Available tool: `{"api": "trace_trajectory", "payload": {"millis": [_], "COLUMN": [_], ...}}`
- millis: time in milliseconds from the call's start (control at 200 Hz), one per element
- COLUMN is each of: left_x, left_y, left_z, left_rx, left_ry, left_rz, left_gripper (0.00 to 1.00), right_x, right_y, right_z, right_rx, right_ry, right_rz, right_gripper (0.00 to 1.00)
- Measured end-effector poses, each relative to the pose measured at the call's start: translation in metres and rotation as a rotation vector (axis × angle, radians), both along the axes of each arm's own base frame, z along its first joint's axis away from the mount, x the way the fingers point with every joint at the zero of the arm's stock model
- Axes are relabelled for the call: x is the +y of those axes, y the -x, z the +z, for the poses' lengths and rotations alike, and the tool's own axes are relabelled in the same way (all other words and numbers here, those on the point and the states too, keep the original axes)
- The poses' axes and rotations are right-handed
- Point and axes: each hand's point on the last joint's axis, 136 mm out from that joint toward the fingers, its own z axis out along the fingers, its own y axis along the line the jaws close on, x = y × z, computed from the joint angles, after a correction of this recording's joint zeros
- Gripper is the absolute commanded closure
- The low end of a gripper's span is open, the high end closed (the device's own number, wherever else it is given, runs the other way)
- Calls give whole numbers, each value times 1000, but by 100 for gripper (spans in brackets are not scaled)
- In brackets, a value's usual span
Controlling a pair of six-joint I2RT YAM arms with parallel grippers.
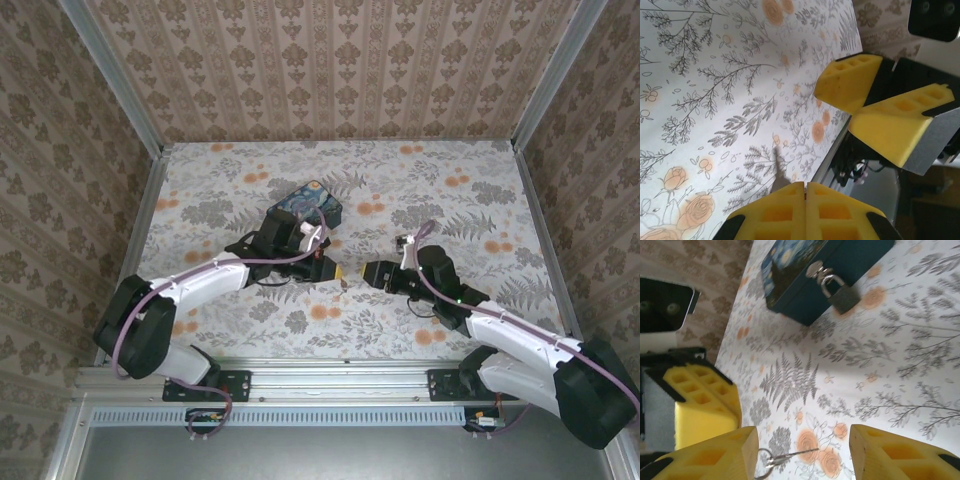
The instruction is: Unlock the padlock with the key
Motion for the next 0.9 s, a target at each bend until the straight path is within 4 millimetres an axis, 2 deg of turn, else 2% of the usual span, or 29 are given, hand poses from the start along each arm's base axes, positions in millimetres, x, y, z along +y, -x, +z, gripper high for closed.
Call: {"api": "trace_trajectory", "payload": {"millis": [240, 385, 525, 690, 775, 820, 900], "left_x": [-1, -3, -3, -4, -5, -5, -4], "left_y": [9, 10, 6, 3, 2, 1, -3], "left_z": [11, 21, 30, 37, 37, 38, 35], "left_rx": [-67, -86, -105, -127, -120, -112, -83], "left_ry": [80, 134, 175, 210, 220, 222, 202], "left_rz": [-111, -146, -155, -155, -147, -141, -105], "left_gripper": [100, 100, 100, 100, 100, 100, 100], "right_x": [24, 30, 32, 35, 38, 40, 37], "right_y": [26, 40, 44, 43, 43, 42, 35], "right_z": [21, 33, 41, 40, 34, 30, 22], "right_rx": [-103, -151, -182, -185, -167, -156, -141], "right_ry": [-81, -119, -136, -146, -137, -128, -85], "right_rz": [236, 325, 354, 361, 364, 358, 307], "right_gripper": [50, 52, 53, 57, 60, 55, 55]}}
